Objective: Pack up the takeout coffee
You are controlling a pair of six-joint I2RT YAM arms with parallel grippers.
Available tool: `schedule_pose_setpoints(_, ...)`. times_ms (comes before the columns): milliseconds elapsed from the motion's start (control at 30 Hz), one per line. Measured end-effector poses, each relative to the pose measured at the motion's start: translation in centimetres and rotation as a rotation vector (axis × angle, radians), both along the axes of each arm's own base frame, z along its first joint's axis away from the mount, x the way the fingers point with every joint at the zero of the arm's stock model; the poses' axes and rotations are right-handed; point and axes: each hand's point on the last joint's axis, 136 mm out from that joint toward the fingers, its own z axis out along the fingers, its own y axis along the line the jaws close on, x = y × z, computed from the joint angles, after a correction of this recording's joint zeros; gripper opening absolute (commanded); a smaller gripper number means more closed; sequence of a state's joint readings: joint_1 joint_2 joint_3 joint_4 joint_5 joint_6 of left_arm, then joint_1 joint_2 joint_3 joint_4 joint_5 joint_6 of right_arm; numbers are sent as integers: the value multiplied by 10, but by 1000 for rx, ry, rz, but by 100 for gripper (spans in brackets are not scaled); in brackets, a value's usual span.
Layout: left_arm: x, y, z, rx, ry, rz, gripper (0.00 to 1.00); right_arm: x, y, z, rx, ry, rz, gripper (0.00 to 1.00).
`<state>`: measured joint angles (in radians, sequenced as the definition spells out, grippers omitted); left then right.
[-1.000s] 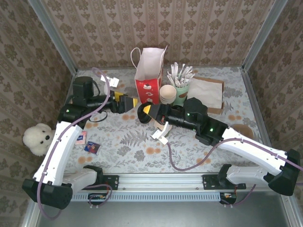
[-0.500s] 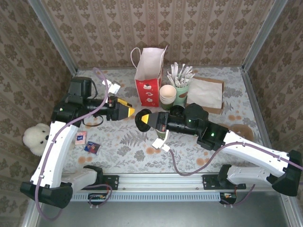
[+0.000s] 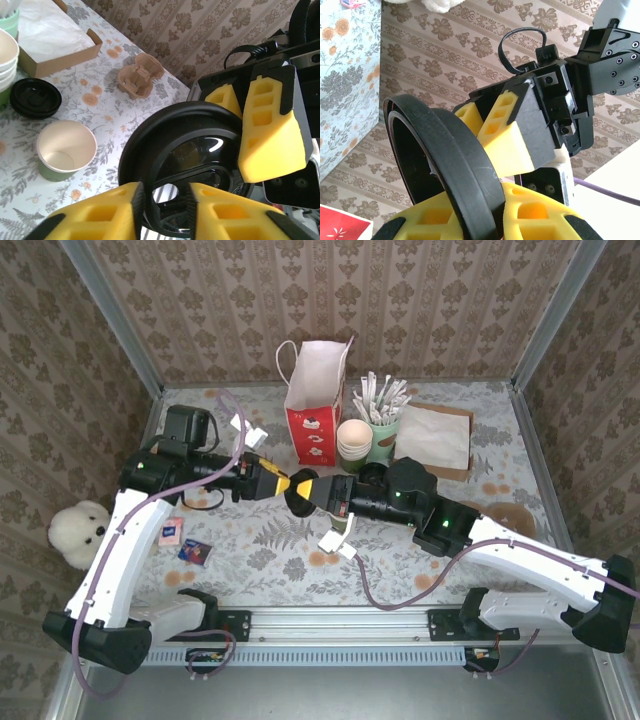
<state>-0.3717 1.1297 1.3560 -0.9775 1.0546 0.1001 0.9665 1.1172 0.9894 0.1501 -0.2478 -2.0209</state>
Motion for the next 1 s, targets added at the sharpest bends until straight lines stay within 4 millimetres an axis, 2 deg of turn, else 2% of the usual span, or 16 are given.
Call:
schedule_pose_setpoints(167, -3, 1, -12, 54, 20, -15, 45, 2, 2, 2, -1, -15, 0, 0)
schedule_pose_setpoints(267, -1, 1, -14, 67, 31, -25, 27, 2, 2, 2, -6, -23, -1, 0)
schedule_pose_setpoints(300, 0, 0, -15, 70, 29, -30, 24, 2, 2, 2, -8, -23, -2, 0)
schedule_pose_setpoints(400, 3, 0, -17, 76, 30, -35, 24, 2, 3, 0, -13, -23, -1, 0)
schedule_pose_setpoints(533, 5, -2, -19, 81, 33, -44, 30, 4, 5, -1, -21, -26, 0, 0)
schedule_pose_setpoints(667, 7, -3, -21, 76, 41, -54, 29, 6, 8, -3, -26, -26, 6, 0)
schedule_pose_setpoints(867, 8, -5, -21, 58, 40, -74, 8, 5, 9, 0, -19, -29, 17, 0)
schedule_pose_setpoints(1000, 10, -5, -18, 44, 34, -73, 0, 5, 9, 1, -15, -31, 18, 0)
